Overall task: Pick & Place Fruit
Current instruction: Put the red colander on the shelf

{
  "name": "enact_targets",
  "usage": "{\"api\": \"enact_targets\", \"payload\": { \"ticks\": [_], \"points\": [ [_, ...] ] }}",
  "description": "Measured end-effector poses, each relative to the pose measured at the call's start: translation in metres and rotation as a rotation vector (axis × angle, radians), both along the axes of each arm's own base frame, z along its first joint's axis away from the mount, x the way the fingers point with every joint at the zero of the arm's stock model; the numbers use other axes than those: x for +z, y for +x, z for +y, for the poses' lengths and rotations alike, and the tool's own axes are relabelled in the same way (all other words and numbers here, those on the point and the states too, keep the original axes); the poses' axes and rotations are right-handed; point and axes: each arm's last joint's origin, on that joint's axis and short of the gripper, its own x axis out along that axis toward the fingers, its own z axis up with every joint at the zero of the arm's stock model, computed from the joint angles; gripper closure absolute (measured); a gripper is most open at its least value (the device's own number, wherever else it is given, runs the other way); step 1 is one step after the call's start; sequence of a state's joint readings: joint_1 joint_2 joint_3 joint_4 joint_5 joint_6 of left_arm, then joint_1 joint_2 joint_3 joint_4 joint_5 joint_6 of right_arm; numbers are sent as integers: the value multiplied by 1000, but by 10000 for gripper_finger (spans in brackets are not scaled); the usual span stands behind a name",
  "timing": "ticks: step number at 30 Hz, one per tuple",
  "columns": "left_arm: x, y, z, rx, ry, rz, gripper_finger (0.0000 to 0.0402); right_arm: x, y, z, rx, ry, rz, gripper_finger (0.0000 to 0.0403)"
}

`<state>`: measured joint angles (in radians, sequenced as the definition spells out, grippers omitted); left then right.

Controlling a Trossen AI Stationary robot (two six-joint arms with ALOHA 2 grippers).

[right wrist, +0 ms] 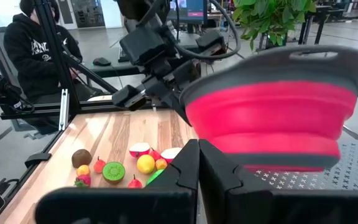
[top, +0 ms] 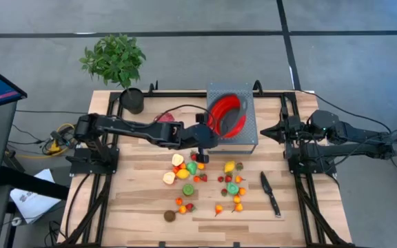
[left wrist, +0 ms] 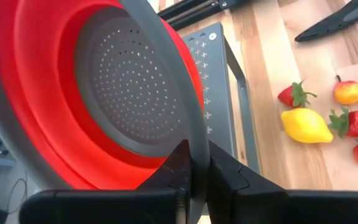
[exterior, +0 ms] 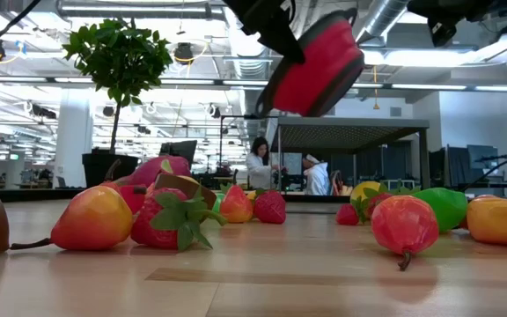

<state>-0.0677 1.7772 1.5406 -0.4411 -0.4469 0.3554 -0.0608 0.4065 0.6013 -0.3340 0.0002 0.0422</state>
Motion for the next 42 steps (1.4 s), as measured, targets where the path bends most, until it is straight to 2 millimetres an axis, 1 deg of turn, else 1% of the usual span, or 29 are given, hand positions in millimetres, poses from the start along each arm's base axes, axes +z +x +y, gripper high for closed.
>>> {"api": "enact_targets", "payload": {
  "ticks": [5, 7, 19, 22, 28, 33, 37, 42],
  "points": [
    [8, -3, 1, 17, 11, -28, 362, 0, 0, 0, 0, 0, 1, 403],
    [8, -4, 2, 39, 29, -23, 358, 0, 0, 0, 0, 0, 1, 403],
    [8, -3, 2, 50, 40, -30, 356, 0, 0, 0, 0, 1, 2, 403],
    [9, -3, 2, 39, 31, -40, 342, 0, 0, 0, 0, 0, 2, 403],
    [12, 0, 2, 37, 25, -84, 296, 0, 0, 0, 0, 1, 2, 403],
    [19, 4, 1, 35, 18, -175, 271, 0, 0, 0, 0, 1, 2, 403],
    [25, 7, -1, 31, 12, -241, 268, 0, 0, 0, 0, 1, 2, 403],
    [33, 2, -6, 18, 8, -266, 271, 0, 0, 0, 1, 1, 3, 403]
  ]
}}
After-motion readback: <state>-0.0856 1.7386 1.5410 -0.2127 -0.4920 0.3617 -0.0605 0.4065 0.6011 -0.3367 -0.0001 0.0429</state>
